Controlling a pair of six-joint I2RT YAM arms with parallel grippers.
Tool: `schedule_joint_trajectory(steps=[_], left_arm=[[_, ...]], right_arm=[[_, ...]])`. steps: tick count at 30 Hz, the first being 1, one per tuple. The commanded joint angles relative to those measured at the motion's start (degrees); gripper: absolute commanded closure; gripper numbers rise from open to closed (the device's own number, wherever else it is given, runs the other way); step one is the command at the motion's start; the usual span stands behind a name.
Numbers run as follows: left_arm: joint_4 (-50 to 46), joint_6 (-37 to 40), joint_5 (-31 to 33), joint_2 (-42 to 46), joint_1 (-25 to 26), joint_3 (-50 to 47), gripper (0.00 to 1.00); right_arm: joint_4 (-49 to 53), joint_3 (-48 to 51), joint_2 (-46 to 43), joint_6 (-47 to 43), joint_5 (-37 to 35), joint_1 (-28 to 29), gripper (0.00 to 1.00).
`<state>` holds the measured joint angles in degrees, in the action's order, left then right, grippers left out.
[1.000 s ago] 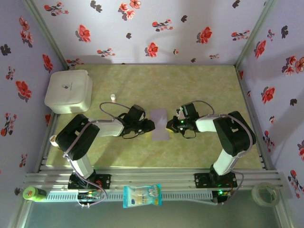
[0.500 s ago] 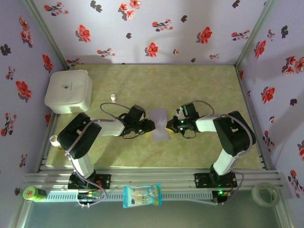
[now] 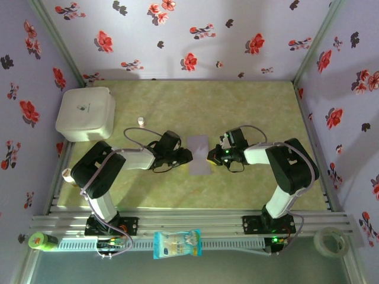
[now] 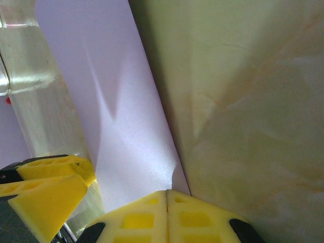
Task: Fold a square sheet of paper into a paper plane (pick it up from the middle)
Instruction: Third fold the triangle at the center of the table.
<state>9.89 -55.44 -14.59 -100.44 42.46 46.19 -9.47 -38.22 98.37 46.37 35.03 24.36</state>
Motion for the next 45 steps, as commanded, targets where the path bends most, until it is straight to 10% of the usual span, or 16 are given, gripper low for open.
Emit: schedule_joint_trajectory(steps=[1,45], left_arm=[[2.04,-0.87,0.00,-1.24,-0.44,-0.46,0.70],[11.25,-5.00,-2.40,-1.54,-1.50,-4.27,0.81]], right_arm=[[4.02,1.86,2.88,0.04,-4.26,-0.12,0.93],[3.76,1.67,3.06,0.49,-4.18,-0.15,0.91]])
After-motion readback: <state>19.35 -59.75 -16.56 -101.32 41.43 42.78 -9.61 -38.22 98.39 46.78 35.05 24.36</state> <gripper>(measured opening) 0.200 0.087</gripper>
